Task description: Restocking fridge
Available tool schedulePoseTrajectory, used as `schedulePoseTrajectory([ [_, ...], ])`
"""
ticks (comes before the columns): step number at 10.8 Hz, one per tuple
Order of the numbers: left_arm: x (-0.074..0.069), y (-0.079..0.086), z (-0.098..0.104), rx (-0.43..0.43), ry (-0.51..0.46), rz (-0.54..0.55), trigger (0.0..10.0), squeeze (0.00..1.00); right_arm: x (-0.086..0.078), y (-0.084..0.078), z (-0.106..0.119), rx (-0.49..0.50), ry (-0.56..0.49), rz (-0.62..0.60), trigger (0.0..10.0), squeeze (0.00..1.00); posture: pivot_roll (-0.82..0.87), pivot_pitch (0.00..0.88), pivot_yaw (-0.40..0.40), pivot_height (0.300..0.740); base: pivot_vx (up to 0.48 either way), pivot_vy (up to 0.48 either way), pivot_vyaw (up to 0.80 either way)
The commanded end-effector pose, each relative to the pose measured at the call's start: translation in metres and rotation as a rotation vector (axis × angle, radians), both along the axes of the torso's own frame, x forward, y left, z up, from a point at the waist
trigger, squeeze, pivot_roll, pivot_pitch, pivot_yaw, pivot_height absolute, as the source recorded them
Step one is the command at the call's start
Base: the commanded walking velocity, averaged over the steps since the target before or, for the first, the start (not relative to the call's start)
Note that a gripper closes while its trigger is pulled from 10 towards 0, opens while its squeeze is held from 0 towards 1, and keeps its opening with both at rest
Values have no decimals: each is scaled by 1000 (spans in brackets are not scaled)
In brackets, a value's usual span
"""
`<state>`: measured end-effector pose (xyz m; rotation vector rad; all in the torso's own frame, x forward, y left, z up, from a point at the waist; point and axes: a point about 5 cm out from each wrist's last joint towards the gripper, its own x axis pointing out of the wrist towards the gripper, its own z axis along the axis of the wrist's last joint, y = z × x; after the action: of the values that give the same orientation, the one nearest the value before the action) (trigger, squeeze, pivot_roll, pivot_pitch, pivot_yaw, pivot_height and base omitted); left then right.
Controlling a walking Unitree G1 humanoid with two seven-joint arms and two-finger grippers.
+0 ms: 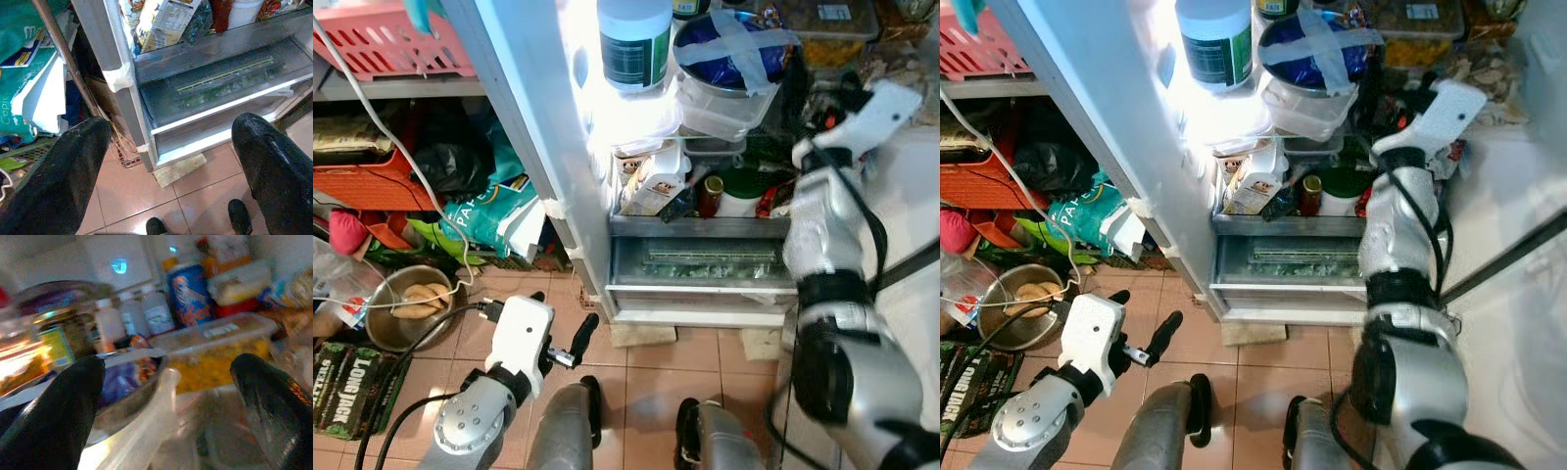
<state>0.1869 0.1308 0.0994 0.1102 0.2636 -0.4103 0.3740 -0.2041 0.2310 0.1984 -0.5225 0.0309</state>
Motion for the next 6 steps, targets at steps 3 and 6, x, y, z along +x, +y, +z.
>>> schedulePoseTrajectory([
  [3, 5, 2, -4, 11, 0, -4, 10000, 0, -12, 3, 5, -130, -33, 52, 10000, 1000, 217, 195, 125, 740, 0, 0, 0],
  [6, 18, -1, -4, 5, -32, -8, 10000, 0, -36, -6, -10, -195, 24, 24, 10000, 27, 169, 156, 111, 740, 0, 0, 0],
])
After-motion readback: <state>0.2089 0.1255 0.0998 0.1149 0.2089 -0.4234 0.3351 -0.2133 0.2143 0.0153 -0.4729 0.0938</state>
